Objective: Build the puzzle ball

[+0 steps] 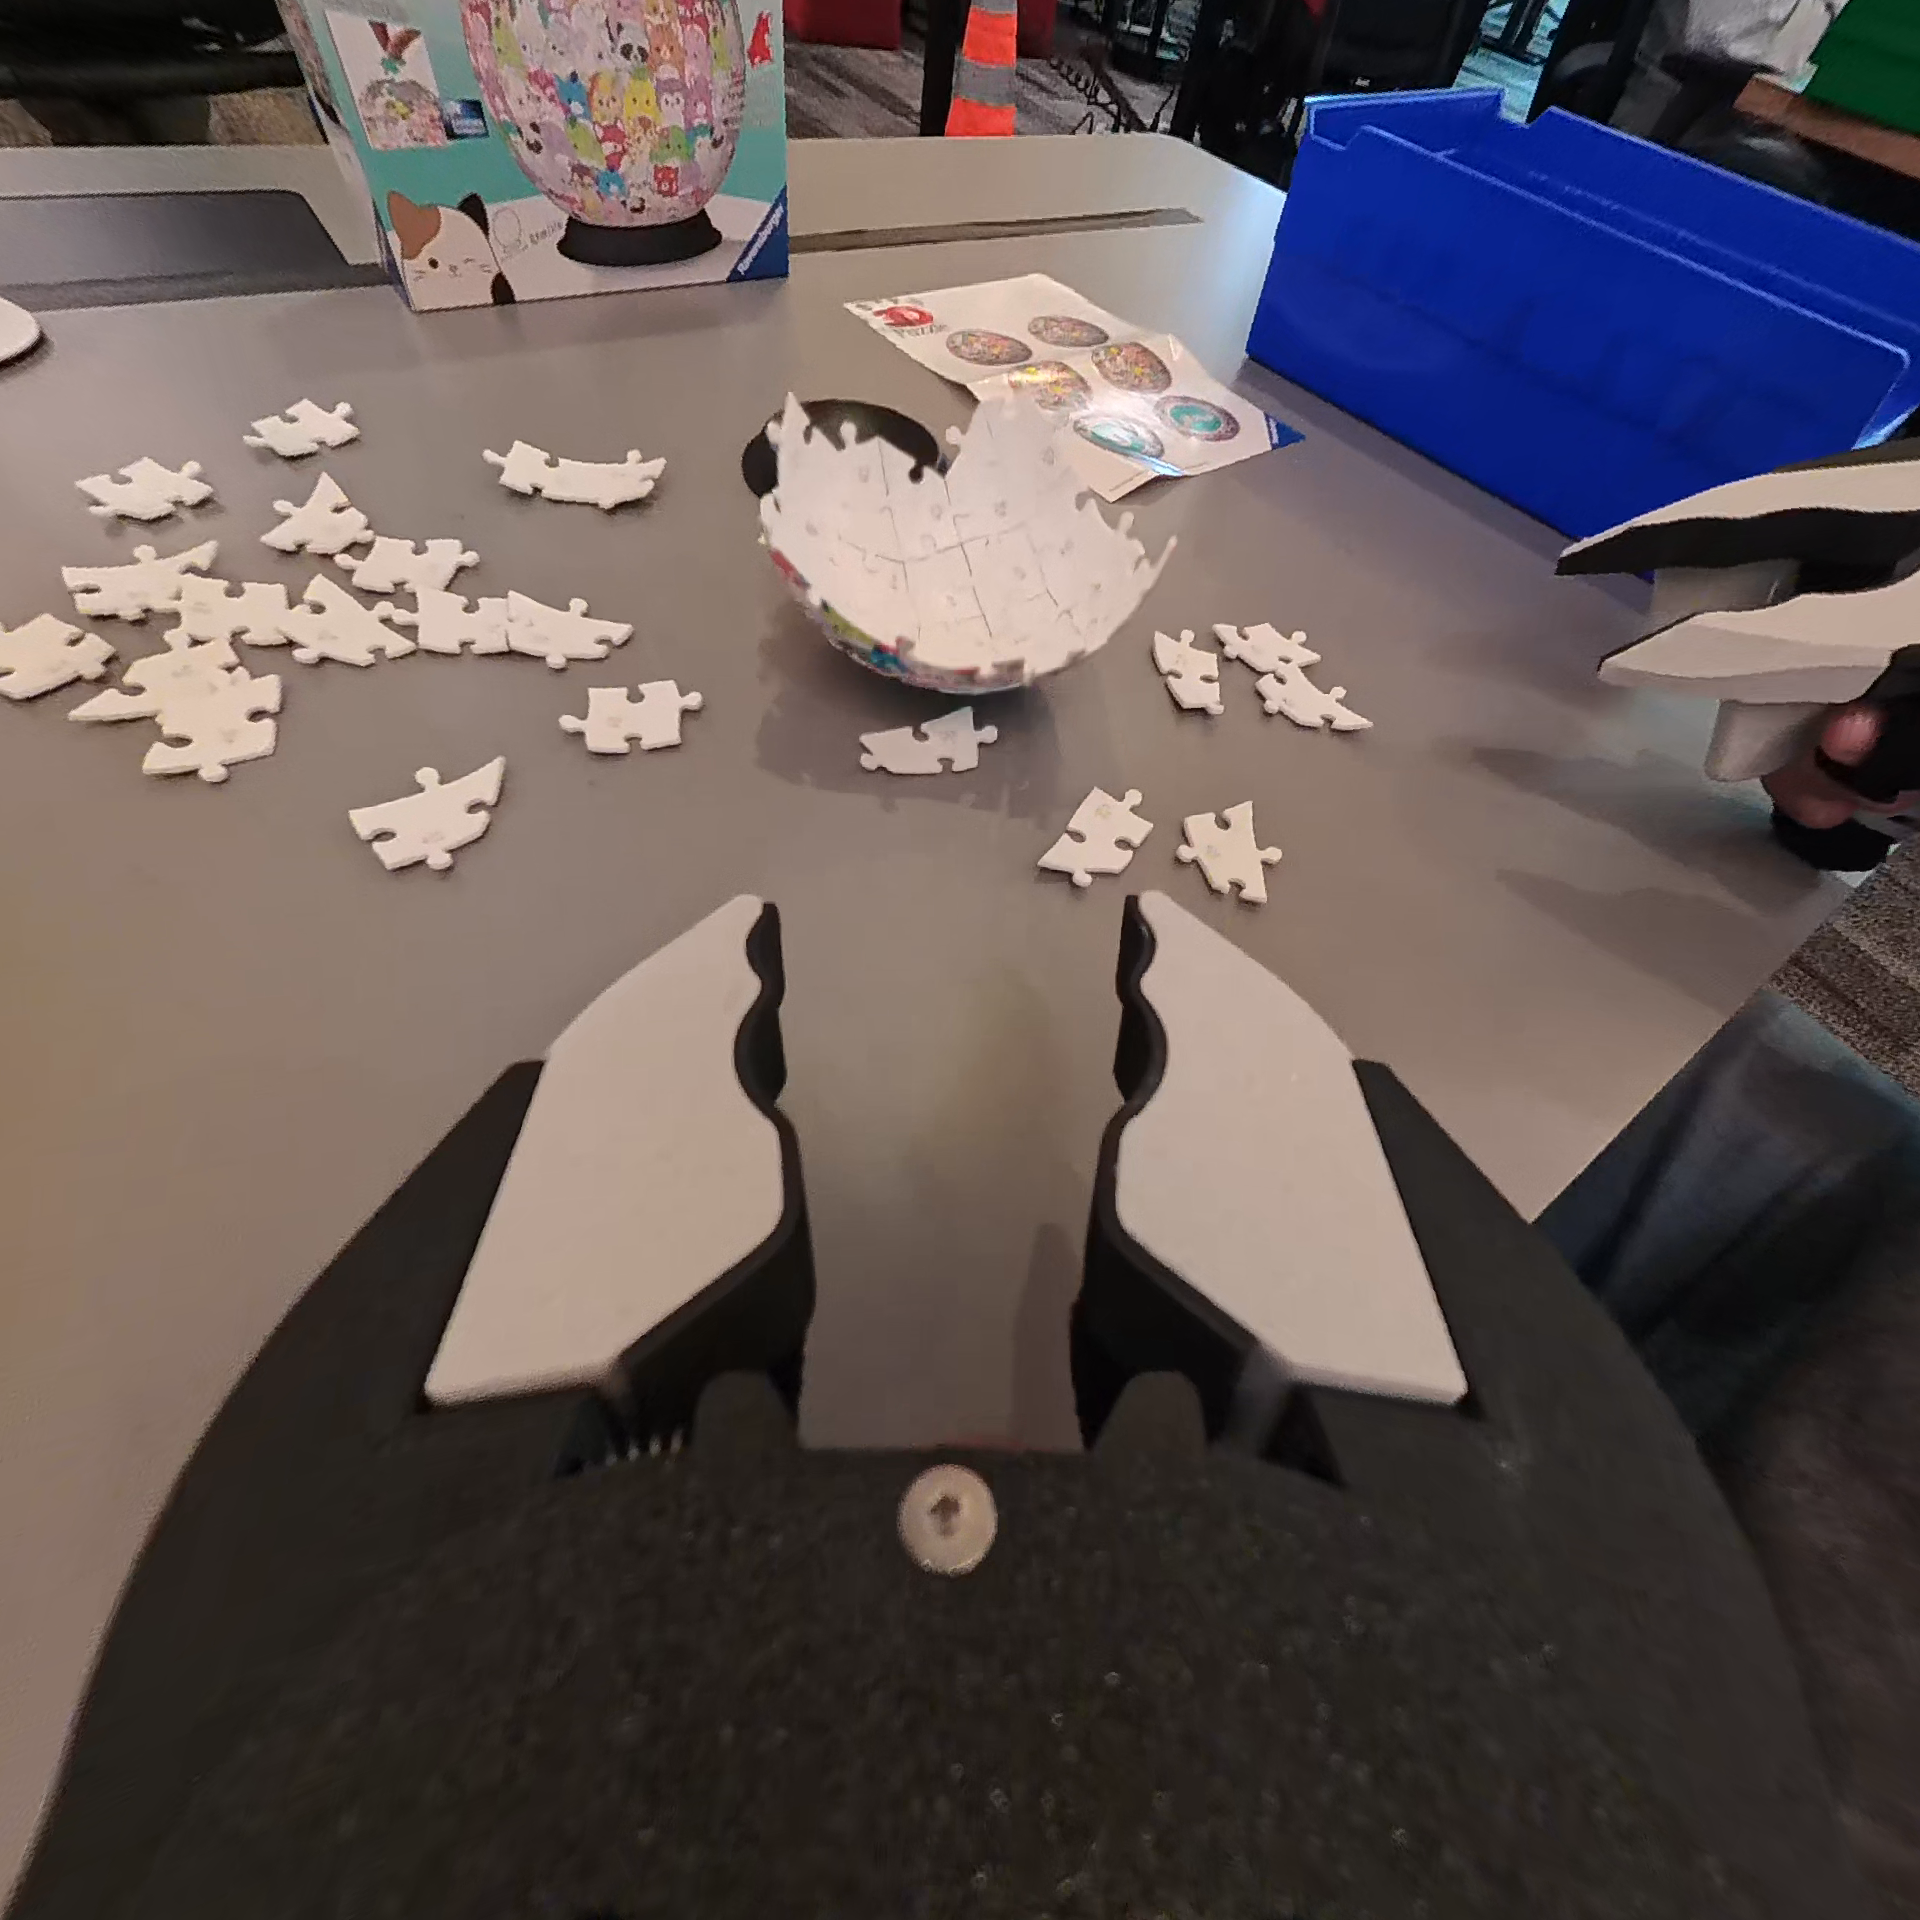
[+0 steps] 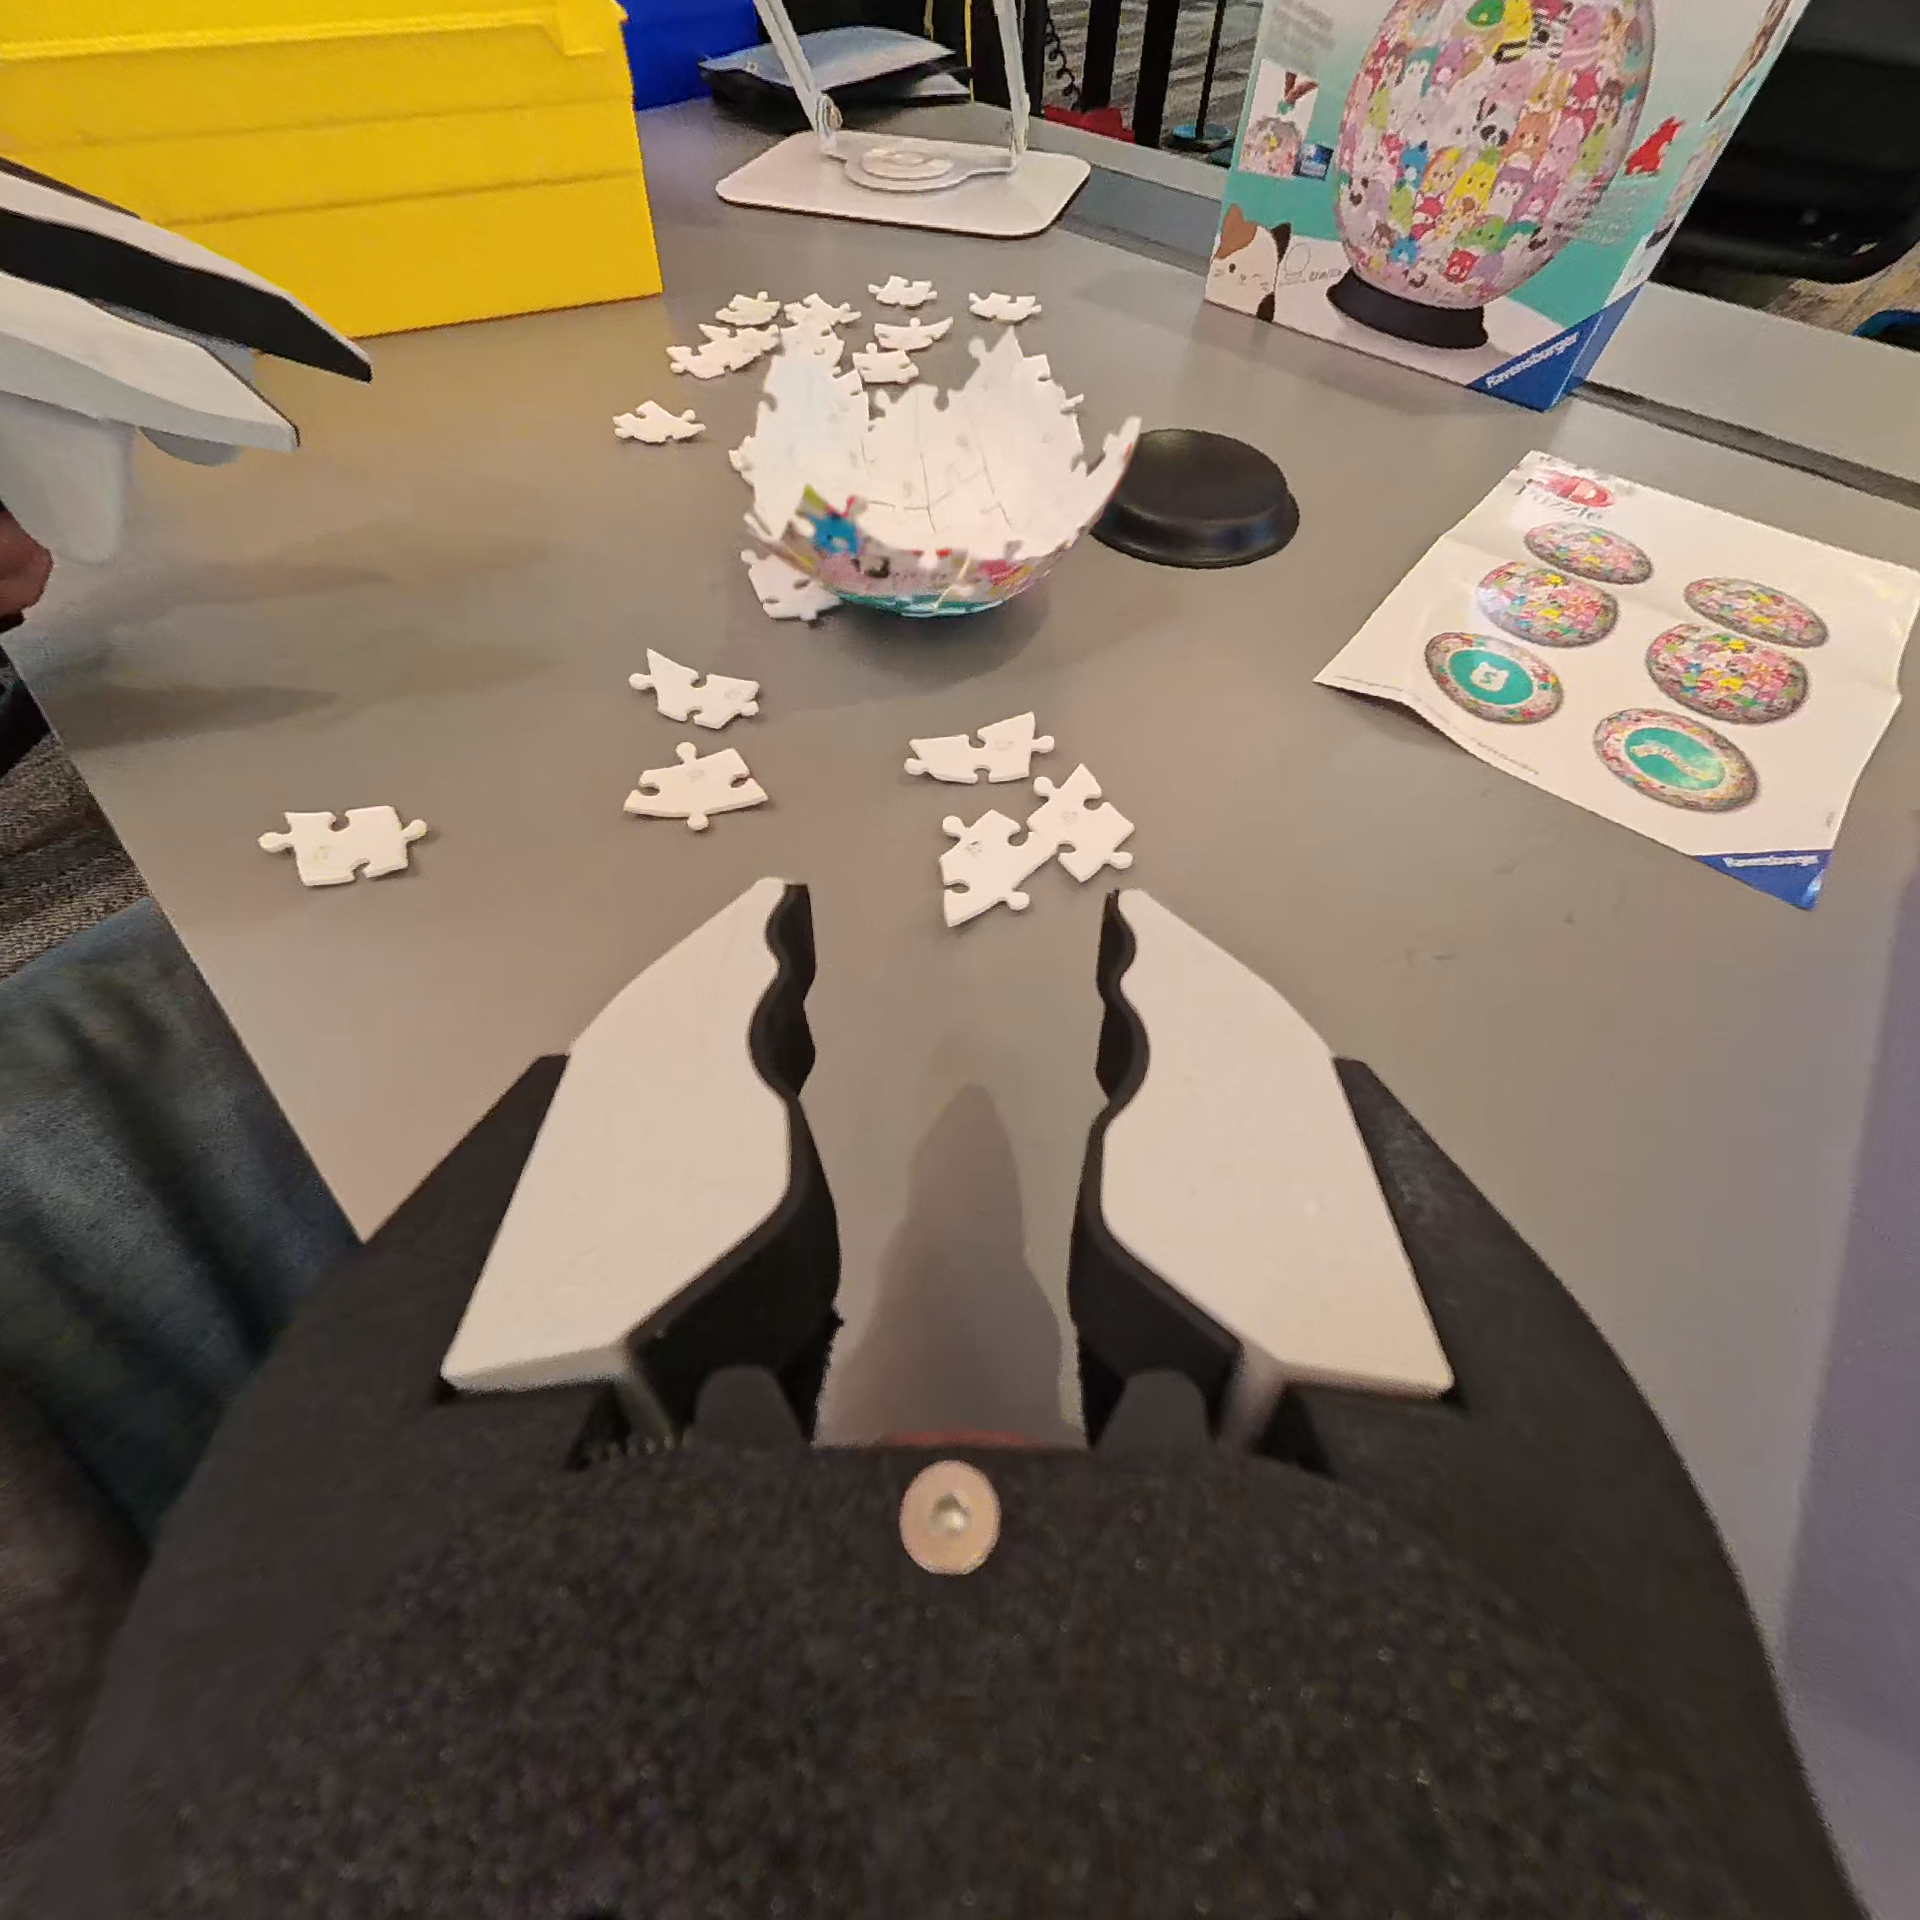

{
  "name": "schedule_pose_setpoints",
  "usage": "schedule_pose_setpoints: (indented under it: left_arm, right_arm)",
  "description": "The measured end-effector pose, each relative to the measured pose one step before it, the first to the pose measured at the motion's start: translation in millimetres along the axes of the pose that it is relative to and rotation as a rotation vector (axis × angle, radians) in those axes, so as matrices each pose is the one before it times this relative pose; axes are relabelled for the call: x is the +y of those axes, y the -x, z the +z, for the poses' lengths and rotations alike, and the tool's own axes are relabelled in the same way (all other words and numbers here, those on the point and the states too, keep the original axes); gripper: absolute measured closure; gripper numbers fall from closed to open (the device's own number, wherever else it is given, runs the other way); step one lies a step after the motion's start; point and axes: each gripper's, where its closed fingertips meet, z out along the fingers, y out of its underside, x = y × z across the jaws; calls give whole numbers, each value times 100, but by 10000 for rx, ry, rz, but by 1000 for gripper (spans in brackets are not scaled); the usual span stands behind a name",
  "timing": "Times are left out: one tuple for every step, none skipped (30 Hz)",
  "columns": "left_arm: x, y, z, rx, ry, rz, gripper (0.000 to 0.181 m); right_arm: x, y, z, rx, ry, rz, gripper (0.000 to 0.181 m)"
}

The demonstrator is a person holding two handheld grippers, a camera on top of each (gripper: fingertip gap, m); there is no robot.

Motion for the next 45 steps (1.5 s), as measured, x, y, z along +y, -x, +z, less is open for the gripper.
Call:
schedule_pose_setpoints:
  left_arm:
    - [141,62,-24,-36,58,-19,120]
    - [147,71,6,-26,71,-20,120]
    - [132,44,27,0,67,-24,121]
    - [74,19,43,18,40,-33,121]
    - [-7,-5,42,33,0,-30,120]
    - [-66,-11,23,26,-28,-16,120]
    - [-44,32,44,1,-18,-2,120]
    - [27,49,51,-16,22,10,120]
    - [74,43,71,-5,48,9,120]
    - [111,22,87,8,61,-6,120]
    - [115,55,90,-11,71,-17,120]
    - [99,50,66,-19,61,-9,120]
    - [51,1,44,8,33,-5,120]
    - [25,-33,22,25,16,-11,120]
    - [-16,-43,-15,15,-4,-7,120]
    - [-42,-27,-39,-2,-24,6,120]
    - [-6,-23,-37,-10,-11,13,120]
    - [27,-15,-35,-8,16,11,120]
    - [32,-19,-10,-4,11,7,120]
    - [11,-17,-20,1,-3,4,120]
    - [7,-16,-6,5,2,-2,120]
    - [21,-3,-2,1,9,-4,120]
    - [5,15,0,-4,6,1,120]
    - [12,24,5,-10,5,2,120]
    - [17,26,17,-4,9,-8,120]
    - [55,31,38,2,28,-24,120]
    - [81,29,39,0,44,-21,120]
    - [43,29,39,2,25,-4,120]
    - [-3,1,30,9,5,-2,120]
    - [-32,-13,13,18,-12,-6,120]
    - [-45,-33,-9,8,-20,-4,120]
    - [4,-15,-16,-20,0,-1,120]
    - [83,-30,-27,-30,37,2,120]
    - [142,-93,-21,-17,68,18,121]
    - [136,-156,-16,2,89,74,121]
    - [90,-128,-26,-32,75,139,121]
    - [-2,-66,-47,-82,39,160,121]
    - [-97,-87,-72,-70,-11,139,121]
    - [-105,-154,-74,-17,-27,102,121]
    - [-58,-174,-55,8,-8,79,121]
    - [-23,-139,-26,-2,14,87,121]
    - [-15,-83,-3,-17,29,119,121]
    - [-42,-38,62,-32,30,155,121]
    - [-51,36,109,-55,30,172,121]
    - [-26,61,190,-55,38,165,121]
  right_arm:
    - [10,58,-32,5,7,-34,129]
    - [17,62,-2,-5,17,-22,129]
    - [31,73,7,-29,23,-15,130]
    - [44,89,30,-47,25,-12,130]
    - [46,42,45,-26,34,-10,131]
    - [36,-11,48,-1,36,0,131]
    - [40,-13,58,-5,33,9,131]
    - [36,-42,58,-2,29,16,132]
    - [22,-33,47,-9,22,24,132]
    - [6,-31,43,-15,15,28,132]
    - [5,-34,29,-13,7,28,132]
    - [15,-8,19,-21,14,32,133]
    - [14,4,14,-28,10,29,133]
    - [-2,-16,-11,-6,-7,17,133]
    - [-32,-8,-25,6,-22,6,133]
    - [-6,-4,-24,7,-18,-6,133]
    - [-11,26,-28,2,-13,-16,133]
    - [-4,12,-22,12,-4,-24,133]
    - [19,20,-29,15,5,-25,133]
    - [24,24,-22,2,14,-19,133]
    - [25,25,-2,0,14,-9,133]
    - [11,7,-15,5,4,-5,133]
    - [-4,10,5,-2,-2,-3,133]
    - [2,-5,2,-2,3,8,133]
    - [17,4,9,-9,11,14,133]
    - [14,-16,20,-7,13,14,133]
    - [17,-10,12,-7,12,16,133]
    - [10,-19,16,-1,7,16,133]
    - [10,-6,25,-9,11,13,133]
    - [16,-5,22,-9,16,14,133]
    - [18,-15,6,-3,10,12,133]
    - [-13,-14,-14,3,-9,6,134]
    - [-27,-3,-58,8,-33,-12,133]
    - [-10,-60,-95,49,-22,-37,133]
    - [33,-80,-122,55,10,-41,133]
    - [52,-76,-132,46,13,-13,133]
    - [9,-7,-102,9,-5,16,133]
    - [-53,45,-99,-20,-22,12,134]
    - [-80,56,-61,-15,-20,-8,134]
    - [-52,57,-34,-7,-1,-32,134]
    - [-41,56,-7,4,0,-46,134]
    - [-67,48,25,-5,-10,-55,134]
    - [-63,15,48,4,-7,-53,134]
    - [-73,-44,82,11,-13,-44,134]
    - [-88,-91,120,9,-24,-33,134]
